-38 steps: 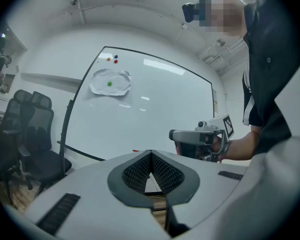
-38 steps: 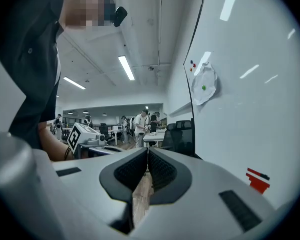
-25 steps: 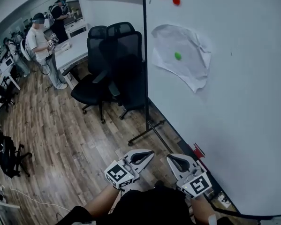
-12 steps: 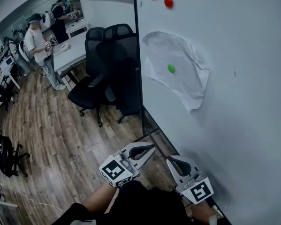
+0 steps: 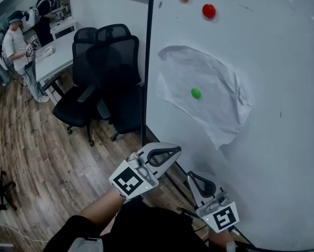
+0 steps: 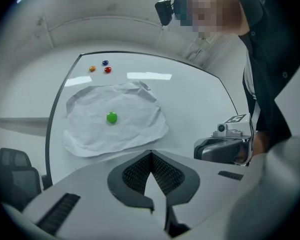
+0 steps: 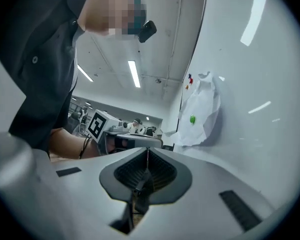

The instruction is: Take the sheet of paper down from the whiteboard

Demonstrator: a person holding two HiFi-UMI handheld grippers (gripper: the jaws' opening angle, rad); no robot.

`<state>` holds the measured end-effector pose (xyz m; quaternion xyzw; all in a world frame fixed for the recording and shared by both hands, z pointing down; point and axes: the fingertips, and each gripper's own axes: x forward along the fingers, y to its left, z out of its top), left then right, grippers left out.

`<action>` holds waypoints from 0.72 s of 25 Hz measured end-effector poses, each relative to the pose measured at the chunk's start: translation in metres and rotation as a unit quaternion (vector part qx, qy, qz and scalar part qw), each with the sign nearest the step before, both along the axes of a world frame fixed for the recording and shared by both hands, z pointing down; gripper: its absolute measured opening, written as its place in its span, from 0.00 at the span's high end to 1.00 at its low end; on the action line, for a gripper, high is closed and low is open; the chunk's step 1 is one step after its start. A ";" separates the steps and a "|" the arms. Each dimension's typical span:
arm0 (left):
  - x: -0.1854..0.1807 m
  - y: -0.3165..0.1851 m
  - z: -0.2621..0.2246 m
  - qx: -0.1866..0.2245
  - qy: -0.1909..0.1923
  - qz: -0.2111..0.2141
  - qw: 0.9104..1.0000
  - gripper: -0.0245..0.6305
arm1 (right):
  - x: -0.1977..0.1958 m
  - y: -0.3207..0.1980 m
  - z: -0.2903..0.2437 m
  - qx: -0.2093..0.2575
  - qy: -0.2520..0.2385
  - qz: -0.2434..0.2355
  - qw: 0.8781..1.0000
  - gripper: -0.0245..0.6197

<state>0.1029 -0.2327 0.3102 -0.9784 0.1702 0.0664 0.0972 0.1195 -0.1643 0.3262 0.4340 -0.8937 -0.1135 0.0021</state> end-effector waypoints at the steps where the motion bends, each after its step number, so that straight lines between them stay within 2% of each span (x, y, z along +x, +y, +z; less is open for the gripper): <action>1: -0.001 -0.006 -0.010 0.006 0.009 0.006 1.000 0.95 | 0.000 -0.005 -0.010 0.009 0.005 0.012 1.000 0.93; 5: -0.006 -0.029 -0.041 0.041 0.019 0.015 0.999 0.95 | 0.000 -0.017 -0.055 0.040 0.037 0.059 0.997 0.93; 8: -0.009 -0.041 -0.065 0.055 0.039 0.007 0.998 0.95 | 0.006 -0.018 -0.092 0.069 0.094 0.107 0.987 0.93; 11: -0.009 -0.053 -0.082 0.076 0.039 -0.001 0.996 0.95 | 0.016 -0.020 -0.128 0.110 0.154 0.163 0.968 0.93; 14: -0.010 -0.059 -0.098 0.101 0.035 -0.017 0.994 0.94 | 0.029 -0.024 -0.157 0.137 0.212 0.224 0.941 0.93; 16: -0.010 -0.061 -0.109 0.117 0.037 -0.027 0.992 0.94 | 0.036 -0.031 -0.166 0.130 0.247 0.250 0.927 0.93; 18: -0.008 -0.063 -0.116 0.127 0.040 -0.035 0.991 0.94 | 0.040 -0.038 -0.170 0.114 0.264 0.264 0.920 0.93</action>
